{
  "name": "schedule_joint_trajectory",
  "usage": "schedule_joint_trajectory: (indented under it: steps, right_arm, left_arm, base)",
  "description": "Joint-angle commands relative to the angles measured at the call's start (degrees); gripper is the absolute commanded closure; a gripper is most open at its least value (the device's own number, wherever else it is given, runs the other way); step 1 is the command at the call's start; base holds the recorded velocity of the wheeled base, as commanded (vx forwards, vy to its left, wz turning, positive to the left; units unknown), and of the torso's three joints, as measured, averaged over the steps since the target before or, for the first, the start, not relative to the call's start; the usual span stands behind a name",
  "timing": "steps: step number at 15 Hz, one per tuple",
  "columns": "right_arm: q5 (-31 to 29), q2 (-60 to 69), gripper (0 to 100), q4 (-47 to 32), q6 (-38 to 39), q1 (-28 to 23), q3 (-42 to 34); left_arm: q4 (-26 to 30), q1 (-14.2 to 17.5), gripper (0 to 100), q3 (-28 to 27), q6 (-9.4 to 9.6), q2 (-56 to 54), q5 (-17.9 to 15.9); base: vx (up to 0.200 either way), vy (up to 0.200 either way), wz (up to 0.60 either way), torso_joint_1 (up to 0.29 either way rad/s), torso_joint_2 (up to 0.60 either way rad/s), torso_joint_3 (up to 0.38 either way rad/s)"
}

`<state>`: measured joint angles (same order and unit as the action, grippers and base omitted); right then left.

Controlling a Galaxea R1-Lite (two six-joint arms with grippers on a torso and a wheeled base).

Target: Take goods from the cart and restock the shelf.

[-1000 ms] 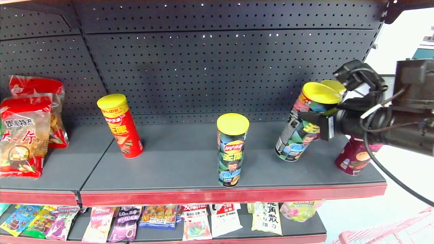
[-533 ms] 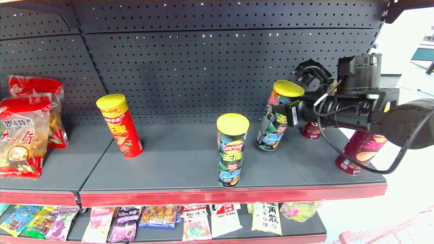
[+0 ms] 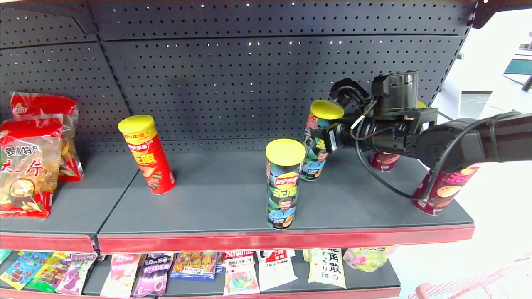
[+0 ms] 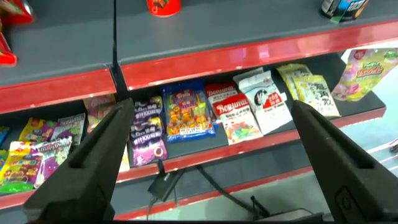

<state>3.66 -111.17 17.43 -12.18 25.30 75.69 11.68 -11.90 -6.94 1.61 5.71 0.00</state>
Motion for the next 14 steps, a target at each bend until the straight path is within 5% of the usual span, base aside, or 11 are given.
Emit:
schedule_joint_trajectory:
  steps: [1,14]
  right_arm:
    - [-0.05,-2.3,100,-0.03,-0.04,0.98,2.0]
    - [0.3,-6.61,100,-0.03,-0.04,2.48,5.43]
  left_arm:
    - [-0.08,0.03,0,0.34,-0.03,0.18,0.0]
    - [-0.16,-0.06,0,0.43,-0.12,0.18,0.09]
  base:
    - [0.0,0.0,0.0,0.0,0.0,0.0]
    - [0.0,0.0,0.0,0.0,0.0,0.0]
